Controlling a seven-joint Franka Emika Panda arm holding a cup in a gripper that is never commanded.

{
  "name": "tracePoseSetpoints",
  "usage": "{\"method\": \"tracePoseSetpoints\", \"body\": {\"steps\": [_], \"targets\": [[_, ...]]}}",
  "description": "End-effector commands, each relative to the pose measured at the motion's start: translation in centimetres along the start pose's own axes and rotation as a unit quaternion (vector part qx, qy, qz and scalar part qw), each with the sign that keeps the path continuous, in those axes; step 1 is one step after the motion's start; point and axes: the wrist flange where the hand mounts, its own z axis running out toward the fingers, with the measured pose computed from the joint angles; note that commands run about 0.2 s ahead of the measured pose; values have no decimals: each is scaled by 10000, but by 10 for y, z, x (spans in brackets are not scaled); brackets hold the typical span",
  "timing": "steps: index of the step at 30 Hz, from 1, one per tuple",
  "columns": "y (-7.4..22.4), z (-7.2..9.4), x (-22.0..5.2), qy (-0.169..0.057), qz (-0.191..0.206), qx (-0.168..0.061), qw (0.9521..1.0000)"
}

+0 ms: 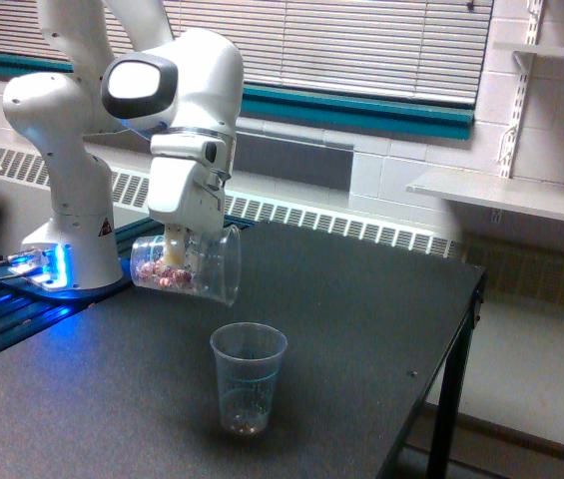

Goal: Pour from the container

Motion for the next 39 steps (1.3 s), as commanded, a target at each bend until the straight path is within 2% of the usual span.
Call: {"method": "tracePoseSetpoints", "body": {"steps": [1, 16, 26, 39], "targets": [[-3, 0, 4, -3, -70, -130, 9999], [-3, 6, 5, -78, -232, -385, 9990], [-4, 3, 9, -98, -399, -577, 9975], [-10, 5, 10, -127, -519, -709, 9961]]}}
